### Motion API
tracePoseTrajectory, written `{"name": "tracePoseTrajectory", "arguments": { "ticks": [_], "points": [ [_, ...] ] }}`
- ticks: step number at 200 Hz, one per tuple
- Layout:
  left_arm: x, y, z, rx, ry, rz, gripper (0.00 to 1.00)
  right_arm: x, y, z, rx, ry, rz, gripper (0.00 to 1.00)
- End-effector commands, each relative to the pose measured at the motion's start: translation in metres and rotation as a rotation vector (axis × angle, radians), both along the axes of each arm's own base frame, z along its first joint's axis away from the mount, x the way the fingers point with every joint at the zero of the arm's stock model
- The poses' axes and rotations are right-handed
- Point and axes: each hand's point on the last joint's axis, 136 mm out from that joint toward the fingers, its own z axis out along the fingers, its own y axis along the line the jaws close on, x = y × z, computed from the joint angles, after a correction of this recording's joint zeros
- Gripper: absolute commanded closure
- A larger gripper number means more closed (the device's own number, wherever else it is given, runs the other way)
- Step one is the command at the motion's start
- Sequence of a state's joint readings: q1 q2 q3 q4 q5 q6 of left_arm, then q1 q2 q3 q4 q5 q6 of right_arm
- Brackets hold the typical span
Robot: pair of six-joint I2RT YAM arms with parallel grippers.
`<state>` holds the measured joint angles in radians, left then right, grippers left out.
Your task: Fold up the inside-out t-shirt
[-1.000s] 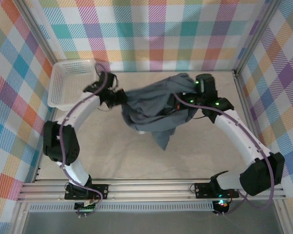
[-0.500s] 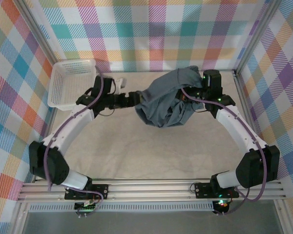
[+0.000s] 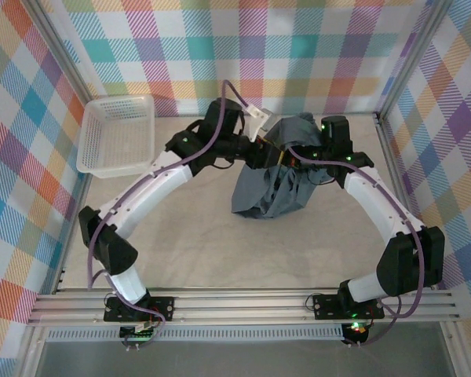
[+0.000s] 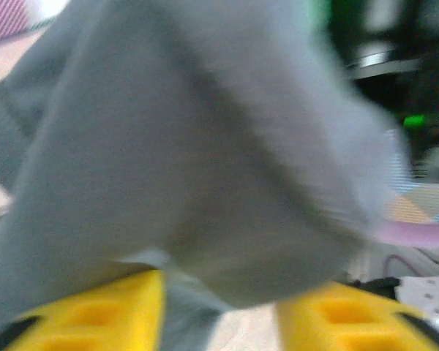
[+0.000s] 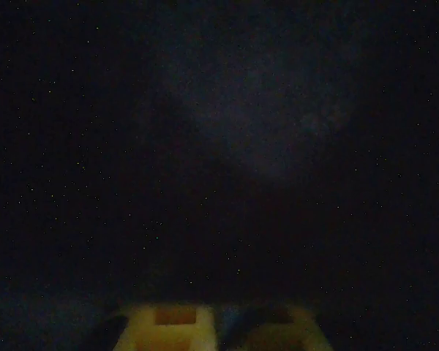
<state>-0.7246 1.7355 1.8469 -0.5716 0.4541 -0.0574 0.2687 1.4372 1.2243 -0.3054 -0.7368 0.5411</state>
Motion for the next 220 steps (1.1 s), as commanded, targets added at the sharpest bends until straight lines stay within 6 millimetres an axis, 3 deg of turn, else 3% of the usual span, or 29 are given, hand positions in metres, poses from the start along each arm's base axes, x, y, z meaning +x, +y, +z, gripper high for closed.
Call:
{"name": "tracePoseTrajectory", "arguments": {
  "ticks": [1, 32, 49, 61, 72, 79, 93, 105, 133, 147, 163, 178, 185, 201, 220],
  "points": [
    [0.012, 0.02, 0.017, 0.056, -0.088, 0.118, 1.0, -0.006, 0.001, 0.02, -0.002, -0.086, 0.03, 1.0],
    [0.026, 0.044, 0.072, -0.078, -0.123, 0.269, 1.0, -0.015, 0.003, -0.005, -0.067, -0.101, 0.071, 1.0],
    [0.053, 0.075, 0.104, -0.138, -0.138, 0.438, 1.0, -0.032, 0.011, -0.035, -0.215, -0.144, 0.138, 1.0],
    [0.076, 0.097, 0.115, -0.153, -0.135, 0.525, 1.0, -0.049, 0.02, -0.046, -0.25, -0.156, 0.213, 1.0],
    [0.102, 0.11, 0.106, -0.12, -0.113, 0.576, 1.0, -0.064, 0.027, -0.046, -0.251, -0.17, 0.263, 1.0],
    [0.12, 0.116, 0.089, -0.079, -0.079, 0.61, 1.0, -0.072, 0.031, -0.041, -0.241, -0.191, 0.29, 1.0],
    [0.15, 0.124, 0.046, -0.002, 0.008, 0.636, 1.0, -0.083, 0.032, -0.021, -0.214, -0.252, 0.308, 1.0],
    [0.165, 0.126, -0.004, 0.069, 0.108, 0.638, 1.0, -0.085, 0.028, 0.005, -0.193, -0.324, 0.278, 1.0],
    [0.169, 0.136, -0.11, 0.186, 0.261, 0.675, 1.0, -0.072, 0.008, 0.077, -0.172, -0.507, 0.072, 1.0],
    [0.164, 0.153, -0.143, 0.206, 0.297, 0.726, 1.0, -0.065, -0.006, 0.106, -0.153, -0.567, -0.032, 1.0],
    [0.158, 0.187, -0.174, 0.246, 0.364, 0.819, 1.0, -0.067, -0.011, 0.128, -0.11, -0.611, -0.061, 1.0],
    [0.152, 0.214, -0.182, 0.229, 0.44, 0.866, 1.0, -0.067, -0.011, 0.136, -0.094, -0.616, -0.066, 1.0],
    [0.149, 0.219, -0.175, 0.199, 0.448, 0.862, 0.88, -0.065, -0.011, 0.135, -0.094, -0.605, -0.073, 1.0],
    [0.135, 0.216, -0.14, 0.124, 0.429, 0.816, 0.56, -0.059, -0.01, 0.126, -0.1, -0.571, -0.085, 1.0],
    [0.109, 0.186, -0.087, -0.016, 0.397, 0.701, 0.39, -0.054, -0.003, 0.112, -0.087, -0.545, -0.06, 1.0]
  ]
}}
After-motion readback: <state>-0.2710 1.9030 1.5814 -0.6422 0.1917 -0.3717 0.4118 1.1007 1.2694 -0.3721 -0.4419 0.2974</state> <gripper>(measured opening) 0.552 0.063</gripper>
